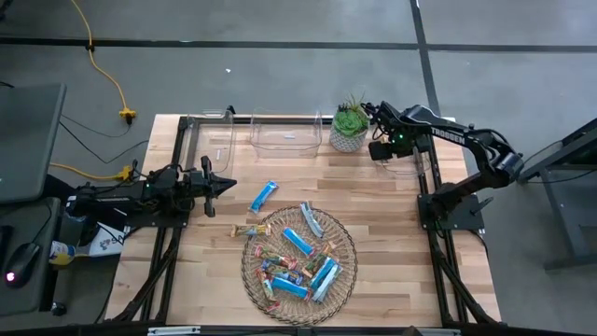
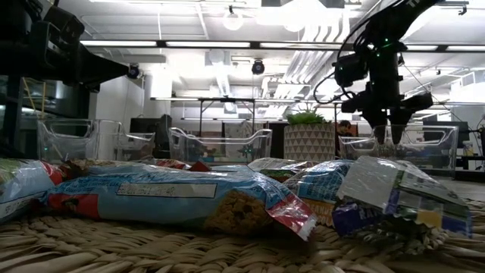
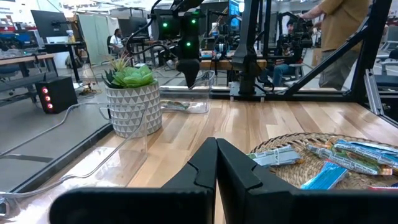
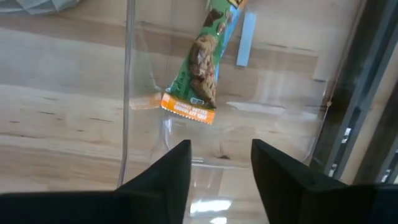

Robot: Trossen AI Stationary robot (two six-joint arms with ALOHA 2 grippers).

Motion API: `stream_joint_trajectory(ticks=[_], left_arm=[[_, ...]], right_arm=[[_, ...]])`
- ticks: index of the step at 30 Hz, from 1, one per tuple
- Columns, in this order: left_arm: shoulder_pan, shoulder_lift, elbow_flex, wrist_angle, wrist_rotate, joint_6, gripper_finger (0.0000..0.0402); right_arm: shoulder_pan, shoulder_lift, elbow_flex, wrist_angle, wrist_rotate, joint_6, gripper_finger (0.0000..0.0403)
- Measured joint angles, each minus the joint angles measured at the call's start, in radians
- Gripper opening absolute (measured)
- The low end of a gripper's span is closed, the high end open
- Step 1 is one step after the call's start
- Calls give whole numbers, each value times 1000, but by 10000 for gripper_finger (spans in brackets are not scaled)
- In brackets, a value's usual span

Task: Pick and place Granola Bars by type
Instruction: Put the yellow granola bar into the right transparent bin

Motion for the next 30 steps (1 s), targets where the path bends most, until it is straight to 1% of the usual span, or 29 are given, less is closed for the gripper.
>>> stream_joint_trajectory(ticks=[3,6,9,14,22,26,30], left_arm=[[0,0,0,0,0,0,3],[0,0,0,0,0,0,3],[0,0,0,0,0,0,3],[0,0,0,0,0,0,3],[0,0,0,0,0,0,3],[0,0,0,0,0,0,3],[0,0,0,0,0,0,3]], right_arm=[[0,-18,0,23,6,-6,178],[-2,-63,0,49,20,-6,189],[-10,-132,0,69,48,0,192],[-26,-275,0,144,55,-20,192],[-28,-519,0,375,24,-67,192],[-27,-605,0,511,-25,-84,192],[-20,-657,0,645,-77,-84,192]])
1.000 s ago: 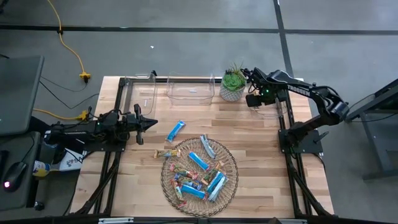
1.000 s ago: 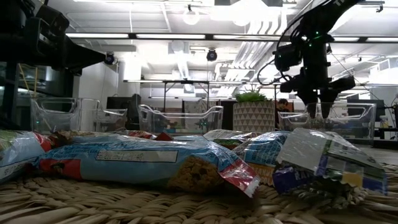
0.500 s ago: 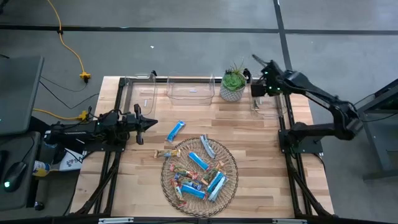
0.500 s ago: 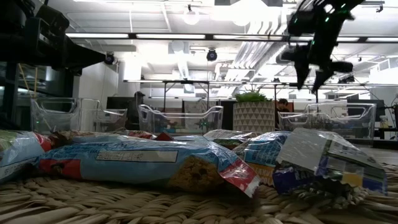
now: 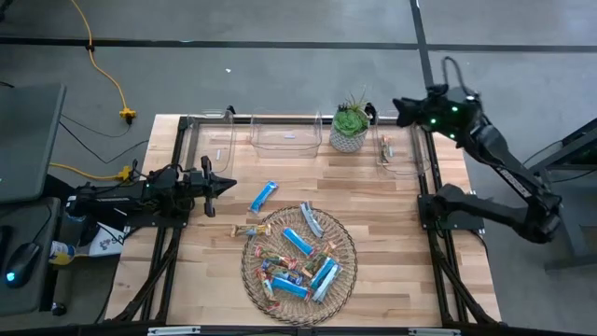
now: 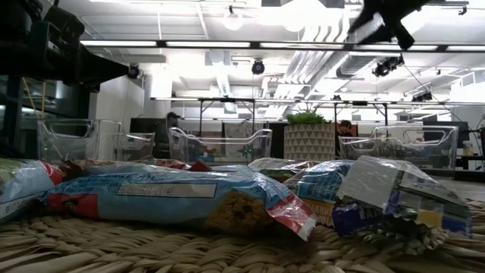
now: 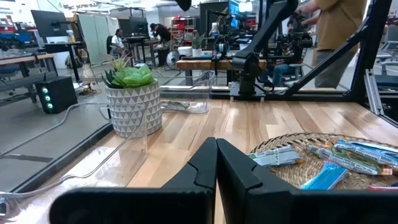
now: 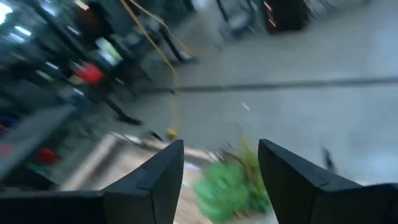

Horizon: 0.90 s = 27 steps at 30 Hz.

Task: Pick and place Granola Bars by type
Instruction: Put the yellow granola bar into the right transparent bin

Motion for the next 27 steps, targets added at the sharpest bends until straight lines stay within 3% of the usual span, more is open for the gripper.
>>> stream_joint_trajectory(ticks=[7,13,18,27], left_arm=[[0,0,0,0,0,0,3],[0,0,0,0,0,0,3],[0,0,0,0,0,0,3],[0,0,0,0,0,0,3]], right_arm=[[123,-14,0,245,-78,-57,192],[274,-3,1,345,-37,-113,192],[393,56,98,281,38,-187,192],[599,374,519,-97,204,-385,192]])
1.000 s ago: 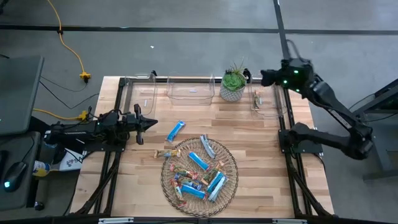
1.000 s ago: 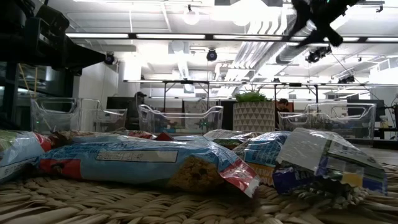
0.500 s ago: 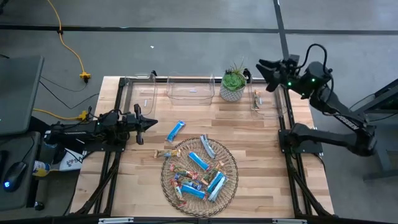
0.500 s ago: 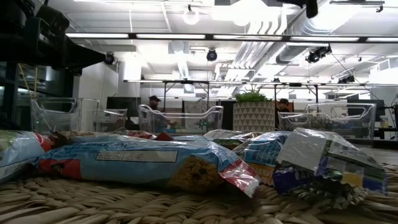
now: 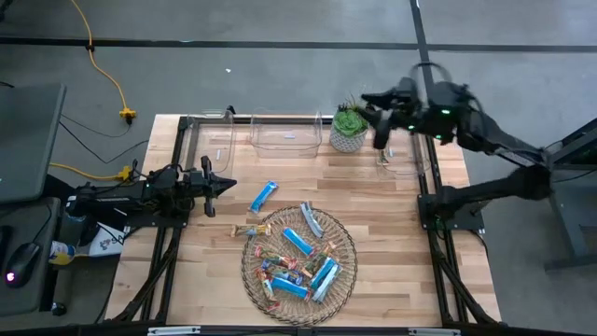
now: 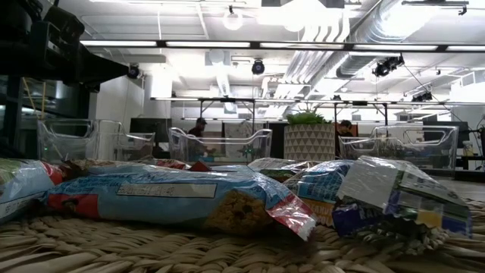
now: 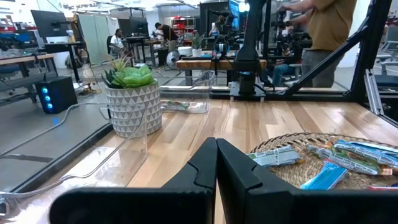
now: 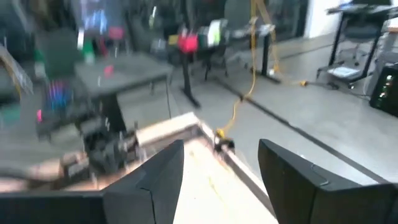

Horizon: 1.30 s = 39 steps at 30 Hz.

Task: Pick and place Granola Bars by type
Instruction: Put the yellow granola bar into the right transparent bin

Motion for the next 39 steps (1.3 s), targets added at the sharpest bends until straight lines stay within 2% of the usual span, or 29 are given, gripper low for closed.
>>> stream_joint_trajectory(ticks=[4,8,16,30,39], left_arm=[[0,0,0,0,0,0,3],[0,0,0,0,0,0,3],[0,0,0,0,0,0,3],[0,0,0,0,0,0,3],[0,0,0,0,0,0,3]], right_arm=[[46,160,171,-113,10,-70,192],[73,297,305,-152,-18,-98,192],[116,531,463,-158,-105,-115,192],[207,840,477,-108,-244,-112,192],[268,993,477,-39,-252,-132,195]])
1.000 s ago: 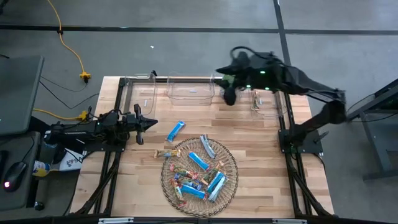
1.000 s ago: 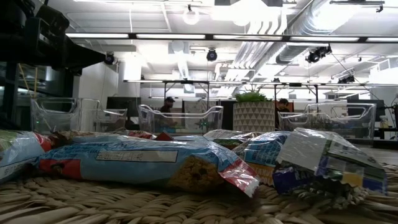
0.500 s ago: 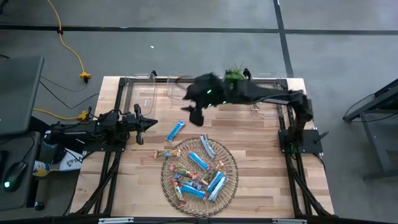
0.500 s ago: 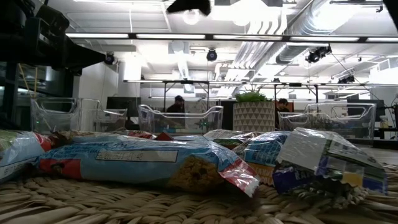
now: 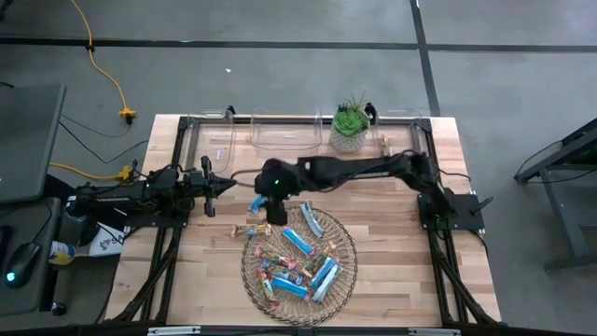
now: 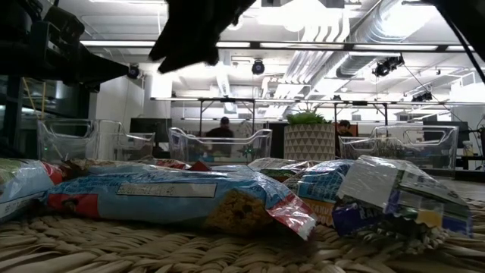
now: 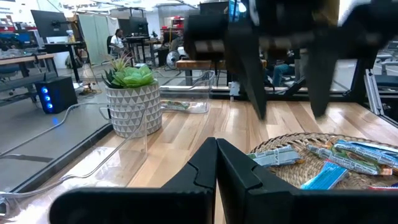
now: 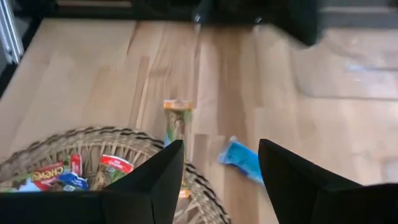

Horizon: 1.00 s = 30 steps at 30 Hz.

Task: Pick and place Granola Bars by type
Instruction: Put the yellow granola bar into the right transparent bin

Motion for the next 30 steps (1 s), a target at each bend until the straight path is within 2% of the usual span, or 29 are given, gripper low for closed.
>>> stream_joint_trajectory(ticks=[12,26,30], left_arm=[[0,0,0,0,0,0,3],[0,0,0,0,0,0,3],[0,0,0,0,0,0,3]], right_arm=[[30,127,0,74,-8,-2,239],[69,207,0,102,-12,-51,240],[97,229,0,102,43,-80,240]])
